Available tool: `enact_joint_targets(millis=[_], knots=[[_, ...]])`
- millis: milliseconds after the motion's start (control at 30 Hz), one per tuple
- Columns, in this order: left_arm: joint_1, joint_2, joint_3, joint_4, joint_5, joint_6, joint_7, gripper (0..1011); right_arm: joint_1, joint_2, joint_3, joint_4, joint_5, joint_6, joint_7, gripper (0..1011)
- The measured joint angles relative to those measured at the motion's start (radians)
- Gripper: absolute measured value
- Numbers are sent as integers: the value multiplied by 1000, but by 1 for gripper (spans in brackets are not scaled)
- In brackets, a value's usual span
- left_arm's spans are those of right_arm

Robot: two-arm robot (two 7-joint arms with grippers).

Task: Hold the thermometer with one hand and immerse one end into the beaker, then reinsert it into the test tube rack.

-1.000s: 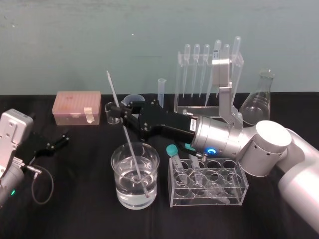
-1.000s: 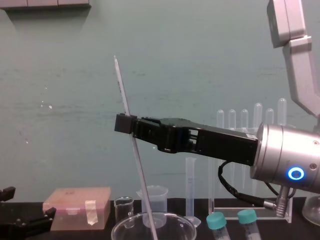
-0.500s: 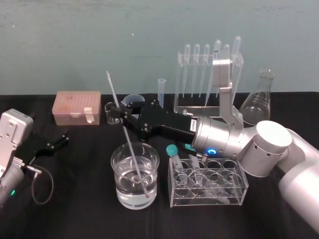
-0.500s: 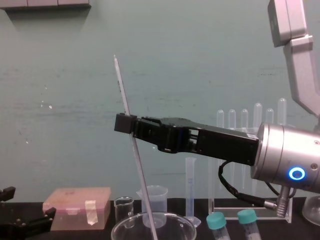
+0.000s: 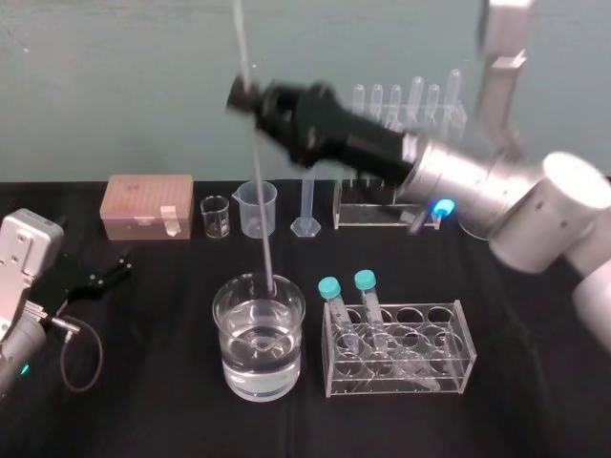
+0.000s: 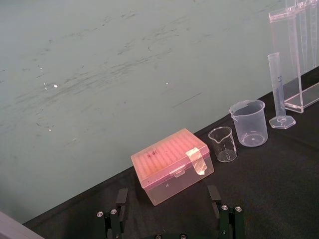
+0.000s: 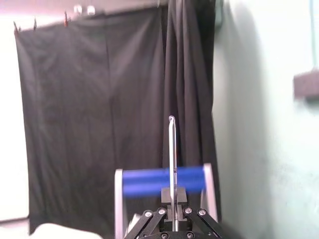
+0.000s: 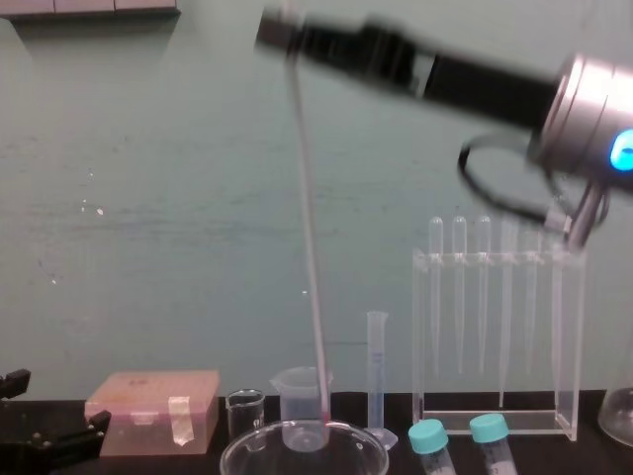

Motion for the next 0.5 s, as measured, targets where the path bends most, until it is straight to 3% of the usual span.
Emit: enact_joint_targets(millis=[167,267,367,400,500], knots=[[0,0,0,0,0,0,0,1008,19,39,84,-60,58,-3,-54,51],[0,0,0,0,0,0,0,1008,17,65,114,-72,61,-23,-82,51],[0,0,0,0,0,0,0,1008,-8,112,153,-81,53,-46,-130,51],[0,0,0,0,0,0,0,1008,-8,112,153,-81,53,-46,-130,51],[0,0,0,0,0,0,0,1008,-59,160,181,-93,45,-48,-167,51]])
